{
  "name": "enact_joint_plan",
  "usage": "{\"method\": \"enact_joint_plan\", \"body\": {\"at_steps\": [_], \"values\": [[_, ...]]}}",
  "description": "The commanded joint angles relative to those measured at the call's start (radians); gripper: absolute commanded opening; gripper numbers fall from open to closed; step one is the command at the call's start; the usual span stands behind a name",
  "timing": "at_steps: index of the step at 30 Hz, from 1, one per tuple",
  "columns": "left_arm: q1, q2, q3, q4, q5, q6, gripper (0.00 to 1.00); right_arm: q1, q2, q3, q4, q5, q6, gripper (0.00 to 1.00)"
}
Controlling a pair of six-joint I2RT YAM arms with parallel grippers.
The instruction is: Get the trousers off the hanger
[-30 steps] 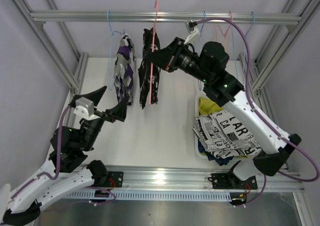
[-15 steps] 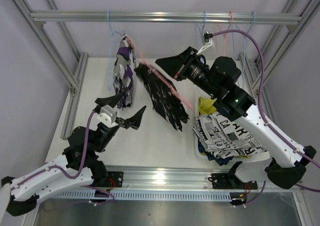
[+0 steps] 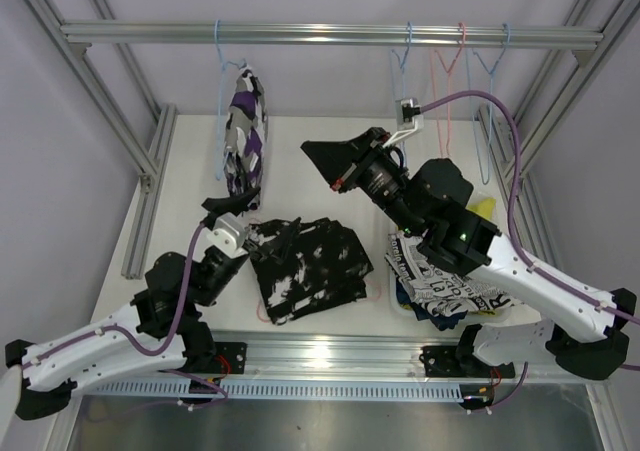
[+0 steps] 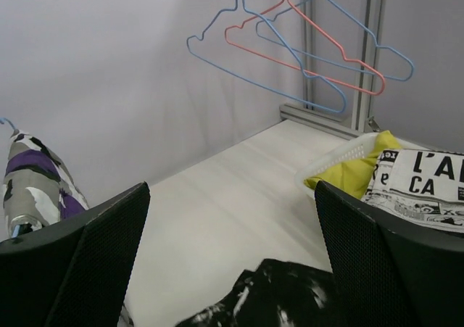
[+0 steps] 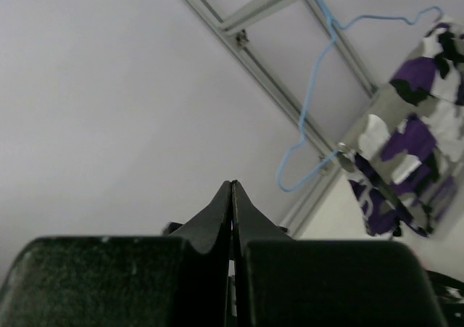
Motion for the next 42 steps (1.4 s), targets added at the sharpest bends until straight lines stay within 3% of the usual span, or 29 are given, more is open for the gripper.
{"method": "enact_joint_plan", "body": {"at_steps": [1, 4, 5, 7, 12, 16, 20, 24, 34, 42], "values": [[-0.018, -0.008, 0.038, 0.012, -0.068, 0.045, 0.99, 0.005, -0.061, -0.052, -0.012, 0.069, -0.085, 0.00], [-0.018, -0.018, 0.043, 0.028, -0.143, 0.062, 0.99, 0.005, -0.112, -0.076, -0.139, 0.076, -0.164, 0.09], [-0.018, -0.031, 0.045, 0.032, -0.171, 0.068, 0.99, 0.005, -0.129, -0.087, -0.179, 0.063, -0.184, 0.16], [-0.018, -0.048, 0.038, 0.047, -0.191, 0.079, 1.00, 0.005, -0.181, -0.124, -0.214, 0.062, -0.209, 0.28], [-0.015, -0.070, 0.034, 0.109, -0.296, 0.131, 1.00, 0.005, -0.262, -0.233, -0.271, 0.014, -0.234, 0.44], [0.003, -0.070, 0.022, 0.202, -0.413, 0.183, 0.99, 0.007, -0.282, -0.461, -0.253, -0.024, -0.196, 0.56], [0.063, -0.106, 0.003, 0.241, -0.424, 0.160, 0.99, 0.031, -0.299, -0.677, -0.143, -0.093, -0.107, 0.62], [0.088, -0.113, 0.006, 0.241, -0.441, 0.152, 0.99, 0.131, -0.310, -0.800, -0.053, -0.053, -0.074, 0.66], [0.141, -0.120, -0.008, 0.259, -0.447, 0.137, 1.00, 0.303, -0.135, -0.752, -0.076, 0.095, -0.080, 0.71], [0.176, -0.143, -0.015, 0.273, -0.452, 0.122, 0.99, 0.364, 0.076, -0.649, -0.001, -0.064, -0.148, 0.71]]}}
